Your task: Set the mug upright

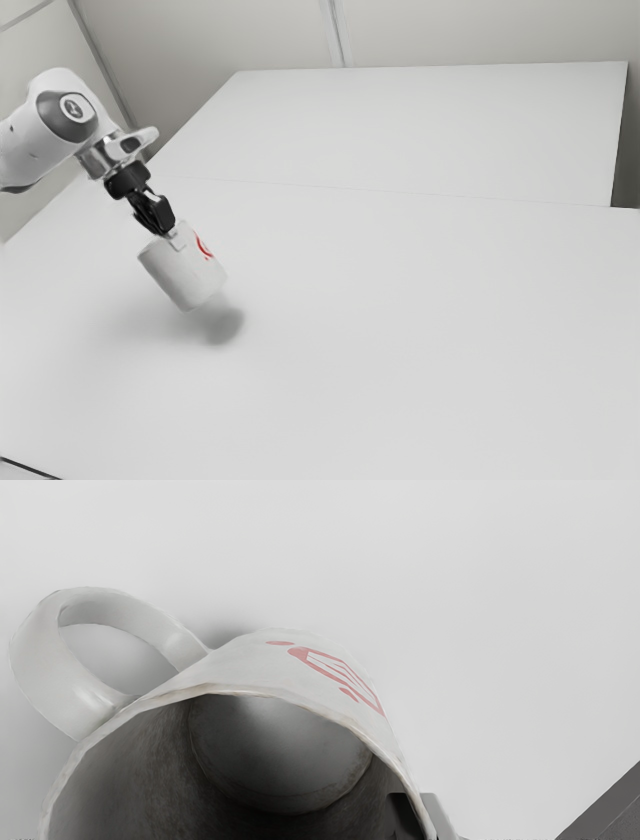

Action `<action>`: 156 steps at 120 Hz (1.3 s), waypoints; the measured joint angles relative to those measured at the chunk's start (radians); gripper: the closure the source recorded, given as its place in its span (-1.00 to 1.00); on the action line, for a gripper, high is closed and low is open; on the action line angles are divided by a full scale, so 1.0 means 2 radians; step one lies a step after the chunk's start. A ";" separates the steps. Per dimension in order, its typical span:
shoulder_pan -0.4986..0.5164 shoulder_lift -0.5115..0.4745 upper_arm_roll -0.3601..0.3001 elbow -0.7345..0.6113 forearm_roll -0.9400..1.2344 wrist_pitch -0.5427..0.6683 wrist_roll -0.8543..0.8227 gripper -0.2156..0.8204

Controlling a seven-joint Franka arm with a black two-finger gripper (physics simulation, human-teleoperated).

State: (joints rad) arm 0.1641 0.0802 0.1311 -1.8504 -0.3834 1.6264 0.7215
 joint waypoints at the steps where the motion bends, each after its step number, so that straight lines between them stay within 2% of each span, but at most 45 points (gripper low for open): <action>1: -0.002 -0.001 -0.003 0.000 0.005 0.003 -0.003 0.93; 31: -0.014 -0.014 -0.069 -0.008 0.122 0.086 -0.073 0.93; 76: -0.005 -0.013 -0.094 -0.095 0.182 0.212 -0.144 0.93; 102: -0.008 -0.008 -0.096 -0.115 0.185 0.249 -0.169 0.90; 114: -0.004 -0.006 -0.098 -0.122 0.184 0.258 -0.178 0.66; 135: -0.002 -0.013 -0.108 -0.126 0.183 0.267 -0.191 0.00; 148: -0.005 -0.031 -0.117 -0.121 0.180 0.265 -0.197 -0.23; 156: -0.012 -0.037 -0.118 -0.093 0.178 0.252 -0.202 -0.33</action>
State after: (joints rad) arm 0.1409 0.0053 -0.1054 -2.0369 -0.0277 2.1305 0.3184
